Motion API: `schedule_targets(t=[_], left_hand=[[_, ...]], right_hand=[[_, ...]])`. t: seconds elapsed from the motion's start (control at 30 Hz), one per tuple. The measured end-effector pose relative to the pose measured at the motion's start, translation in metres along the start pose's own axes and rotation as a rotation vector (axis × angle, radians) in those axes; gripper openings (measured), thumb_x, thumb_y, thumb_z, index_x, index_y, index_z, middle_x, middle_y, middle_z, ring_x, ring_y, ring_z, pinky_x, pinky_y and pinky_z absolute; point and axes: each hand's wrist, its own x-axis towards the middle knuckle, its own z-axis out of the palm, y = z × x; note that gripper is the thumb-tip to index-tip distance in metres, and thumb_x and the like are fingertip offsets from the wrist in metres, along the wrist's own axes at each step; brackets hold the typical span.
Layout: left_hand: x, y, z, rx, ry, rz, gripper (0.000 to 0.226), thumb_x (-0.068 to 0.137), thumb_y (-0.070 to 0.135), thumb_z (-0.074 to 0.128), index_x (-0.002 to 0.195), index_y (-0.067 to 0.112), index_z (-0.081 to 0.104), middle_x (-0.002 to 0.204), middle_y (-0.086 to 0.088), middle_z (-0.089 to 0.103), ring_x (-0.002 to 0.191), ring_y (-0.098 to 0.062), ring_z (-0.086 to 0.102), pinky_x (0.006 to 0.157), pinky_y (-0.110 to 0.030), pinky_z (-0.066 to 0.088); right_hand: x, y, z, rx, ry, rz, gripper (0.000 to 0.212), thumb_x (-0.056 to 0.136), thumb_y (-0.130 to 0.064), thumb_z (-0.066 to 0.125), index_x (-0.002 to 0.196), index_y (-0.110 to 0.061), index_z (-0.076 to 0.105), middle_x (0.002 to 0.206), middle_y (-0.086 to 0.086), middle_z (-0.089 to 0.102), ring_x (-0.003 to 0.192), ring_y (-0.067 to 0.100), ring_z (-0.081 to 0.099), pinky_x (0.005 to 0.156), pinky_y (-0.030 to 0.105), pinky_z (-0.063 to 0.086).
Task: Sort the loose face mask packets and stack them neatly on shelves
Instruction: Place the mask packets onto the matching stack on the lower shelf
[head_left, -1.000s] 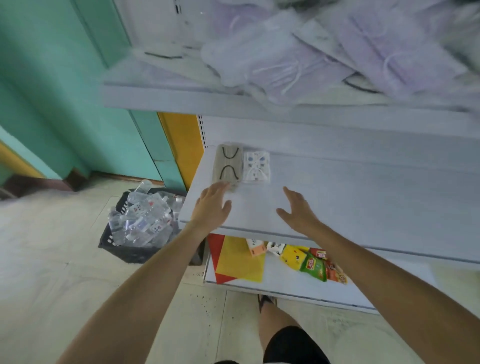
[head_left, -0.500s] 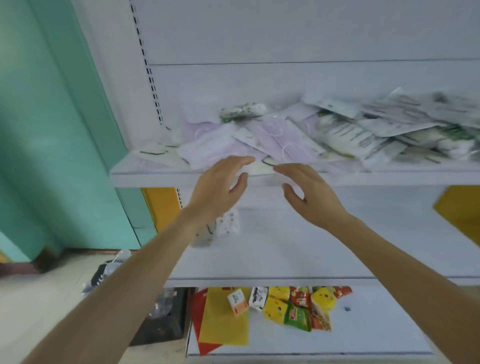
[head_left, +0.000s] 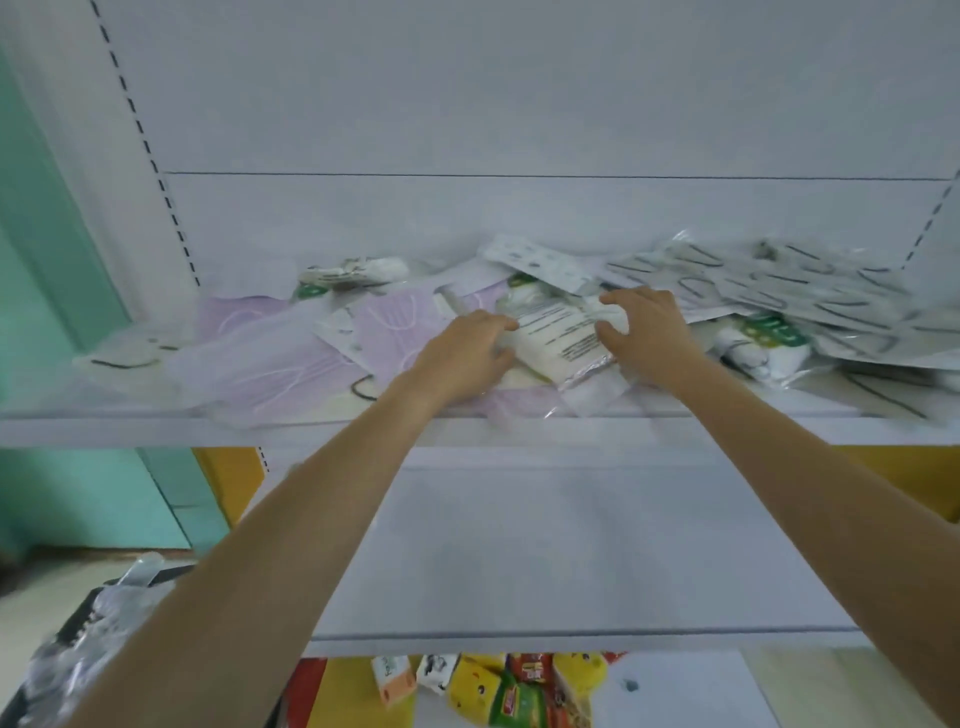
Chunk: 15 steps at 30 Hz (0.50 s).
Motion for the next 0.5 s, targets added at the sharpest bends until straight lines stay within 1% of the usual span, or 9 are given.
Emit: schedule_targets(t=[0.07,0.13,0.23,0.3,0.37,0.4,0.43,0.47,0.5], left_hand=[[0.013,0.001,0.012,0.069,0.001,-0.054,0.043,0.094,0.025,0.048,0.136,0.018,0.046,0.14,-0.006,0.046,0.126,-0.024,0.042,0.096,-0.035,0.039],[0.018,-0.001,0.024,0.114,0.061,-0.089,0.04,0.095,0.023,0.047,0.135,0.015,0.047,0.134,-0.009,0.049,0.123,-0.026,0.042,0.095,-0.036,0.039],[0.018,-0.005,0.034,0.093,0.161,-0.096,0.037,0.096,0.021,0.046,0.131,0.011,0.051,0.128,-0.01,0.054,0.118,-0.027,0.047,0.095,-0.036,0.038],[0.018,-0.008,0.033,-0.102,0.234,-0.11,0.033,0.097,0.019,0.047,0.128,0.008,0.055,0.123,-0.008,0.058,0.113,-0.024,0.051,0.093,-0.025,0.04],[0.016,-0.008,0.029,-0.341,0.294,-0.157,0.031,0.098,0.018,0.047,0.126,0.008,0.056,0.118,-0.003,0.058,0.106,-0.015,0.053,0.081,-0.004,0.038],[0.015,-0.007,0.028,-0.428,0.309,-0.191,0.031,0.098,0.021,0.047,0.127,0.011,0.055,0.119,0.0,0.057,0.104,-0.01,0.053,0.075,0.003,0.035],[0.014,-0.008,0.028,-0.501,0.316,-0.227,0.033,0.099,0.026,0.046,0.129,0.015,0.054,0.122,0.003,0.057,0.106,-0.006,0.052,0.077,0.003,0.035],[0.014,-0.009,0.028,-0.571,0.319,-0.26,0.034,0.099,0.032,0.046,0.131,0.02,0.052,0.124,0.004,0.057,0.109,-0.006,0.052,0.083,-0.001,0.037],[0.014,-0.011,0.028,-0.632,0.319,-0.29,0.037,0.098,0.038,0.044,0.133,0.025,0.048,0.127,0.005,0.056,0.114,-0.007,0.052,0.092,-0.008,0.038]], right_hand=[[0.021,0.002,0.001,0.0,-0.016,-0.059,0.044,0.092,-0.025,0.052,0.134,-0.013,0.047,0.136,0.013,0.047,0.128,0.031,0.032,0.102,0.037,0.028],[0.044,-0.005,0.007,-0.001,-0.043,-0.117,0.048,0.091,-0.027,0.052,0.136,-0.014,0.043,0.138,0.012,0.045,0.129,0.03,0.032,0.103,0.038,0.029],[0.074,-0.014,0.023,-0.059,-0.099,-0.106,0.051,0.089,-0.027,0.05,0.137,-0.014,0.039,0.136,0.012,0.046,0.127,0.032,0.034,0.098,0.04,0.032],[0.088,-0.016,0.034,-0.143,-0.122,-0.062,0.041,0.09,-0.025,0.048,0.128,-0.011,0.044,0.124,0.013,0.052,0.119,0.032,0.04,0.09,0.038,0.035],[0.096,-0.016,0.039,-0.134,-0.1,-0.018,0.026,0.091,-0.019,0.044,0.113,-0.008,0.053,0.105,0.012,0.059,0.104,0.03,0.051,0.078,0.035,0.037],[0.097,-0.018,0.04,-0.1,-0.064,-0.013,0.022,0.091,-0.016,0.042,0.105,-0.008,0.056,0.097,0.011,0.06,0.093,0.028,0.055,0.071,0.032,0.037],[0.096,-0.021,0.039,-0.059,-0.017,-0.02,0.021,0.091,-0.015,0.041,0.1,-0.008,0.058,0.091,0.011,0.061,0.082,0.026,0.055,0.066,0.03,0.036],[0.092,-0.025,0.038,-0.011,0.034,-0.034,0.021,0.09,-0.016,0.04,0.097,-0.009,0.059,0.087,0.01,0.062,0.074,0.025,0.052,0.063,0.029,0.035],[0.086,-0.03,0.037,0.043,0.075,-0.053,0.021,0.09,-0.017,0.041,0.096,-0.01,0.06,0.086,0.009,0.063,0.071,0.024,0.051,0.061,0.028,0.035]])
